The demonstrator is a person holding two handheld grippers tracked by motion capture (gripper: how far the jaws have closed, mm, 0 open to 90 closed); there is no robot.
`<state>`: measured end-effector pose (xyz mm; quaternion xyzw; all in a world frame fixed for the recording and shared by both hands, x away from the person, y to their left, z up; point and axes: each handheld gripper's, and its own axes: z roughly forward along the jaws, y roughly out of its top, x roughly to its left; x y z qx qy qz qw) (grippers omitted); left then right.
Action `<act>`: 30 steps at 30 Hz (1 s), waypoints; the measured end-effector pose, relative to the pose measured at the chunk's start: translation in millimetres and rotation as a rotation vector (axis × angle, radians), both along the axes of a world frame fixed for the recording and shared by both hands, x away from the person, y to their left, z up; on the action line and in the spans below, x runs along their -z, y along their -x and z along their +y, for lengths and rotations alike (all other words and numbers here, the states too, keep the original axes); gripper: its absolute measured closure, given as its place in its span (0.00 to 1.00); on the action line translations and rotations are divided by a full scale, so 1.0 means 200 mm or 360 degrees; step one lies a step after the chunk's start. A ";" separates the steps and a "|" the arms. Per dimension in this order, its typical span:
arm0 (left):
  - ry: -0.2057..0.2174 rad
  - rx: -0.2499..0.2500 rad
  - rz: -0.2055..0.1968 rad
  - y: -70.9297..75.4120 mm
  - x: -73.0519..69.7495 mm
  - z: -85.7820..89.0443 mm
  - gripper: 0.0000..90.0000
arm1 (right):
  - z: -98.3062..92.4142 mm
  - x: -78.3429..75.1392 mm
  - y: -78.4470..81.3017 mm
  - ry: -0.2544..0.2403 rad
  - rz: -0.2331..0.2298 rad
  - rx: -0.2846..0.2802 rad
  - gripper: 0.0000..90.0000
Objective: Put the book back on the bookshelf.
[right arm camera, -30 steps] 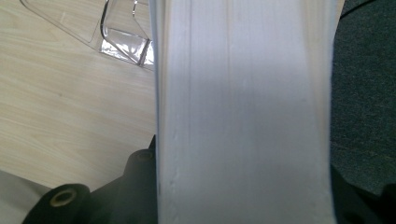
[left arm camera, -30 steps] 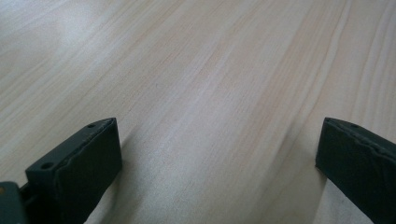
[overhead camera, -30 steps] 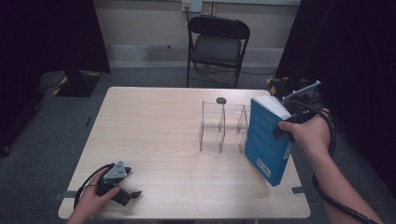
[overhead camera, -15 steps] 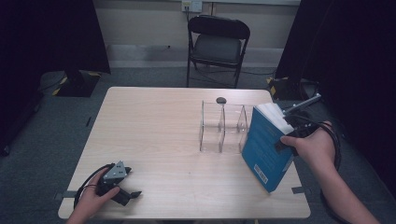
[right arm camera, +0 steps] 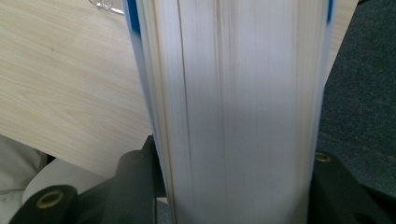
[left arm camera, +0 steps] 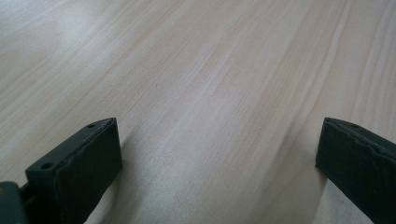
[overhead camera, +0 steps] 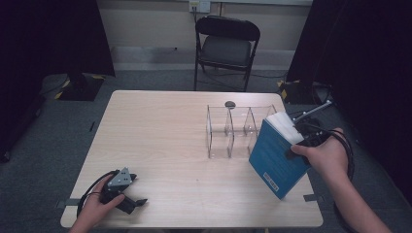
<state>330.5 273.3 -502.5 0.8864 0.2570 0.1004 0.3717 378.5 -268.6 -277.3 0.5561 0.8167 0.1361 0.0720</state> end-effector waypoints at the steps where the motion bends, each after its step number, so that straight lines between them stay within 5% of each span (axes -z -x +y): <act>1: 0.0000 0.0000 0.0000 0.00 0.00 0.00 0.00 | 0.01 0.00 -0.02 0.0008 0.0005 -0.0010 0.60; 9: 0.0001 -0.0001 0.0000 0.00 0.00 0.00 0.00 | 0.04 0.03 -0.10 0.0013 0.0054 -0.0053 0.67; 23: -0.0002 0.0001 -0.0001 0.00 0.00 0.00 0.00 | 0.00 -0.04 -0.11 0.0013 0.0066 0.0023 0.68; 30: -0.0002 0.0001 -0.0002 0.00 0.00 0.00 0.00 | 0.01 -0.07 -0.15 -0.0052 0.0018 0.0087 0.68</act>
